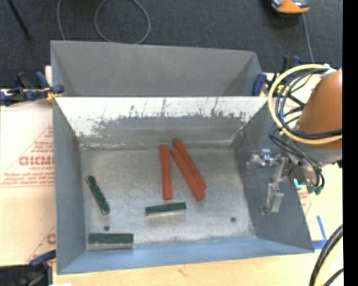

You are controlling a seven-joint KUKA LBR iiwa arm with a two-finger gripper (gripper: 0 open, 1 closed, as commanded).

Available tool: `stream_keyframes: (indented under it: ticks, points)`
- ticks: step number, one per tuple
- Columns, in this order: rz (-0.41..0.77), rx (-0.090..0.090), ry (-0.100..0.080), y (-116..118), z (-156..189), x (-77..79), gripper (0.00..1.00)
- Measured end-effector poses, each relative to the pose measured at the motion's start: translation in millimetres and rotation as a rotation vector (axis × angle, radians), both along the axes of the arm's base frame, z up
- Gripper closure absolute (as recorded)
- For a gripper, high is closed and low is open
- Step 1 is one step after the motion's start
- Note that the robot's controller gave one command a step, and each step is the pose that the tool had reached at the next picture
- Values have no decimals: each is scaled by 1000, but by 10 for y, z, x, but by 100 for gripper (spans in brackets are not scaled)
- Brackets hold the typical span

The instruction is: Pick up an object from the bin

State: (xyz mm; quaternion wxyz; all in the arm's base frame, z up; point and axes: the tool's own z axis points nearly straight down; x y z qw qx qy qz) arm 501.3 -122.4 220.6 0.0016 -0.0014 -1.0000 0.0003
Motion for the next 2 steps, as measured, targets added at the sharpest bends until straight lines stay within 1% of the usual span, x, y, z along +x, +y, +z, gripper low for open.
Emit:
stream_keyframes:
  ticks: [1, 2]
  points:
    - [-18, -1, -5, 123, -1534, 238, 0]
    - [298, 1, -11, 718, -1125, 425, 0]
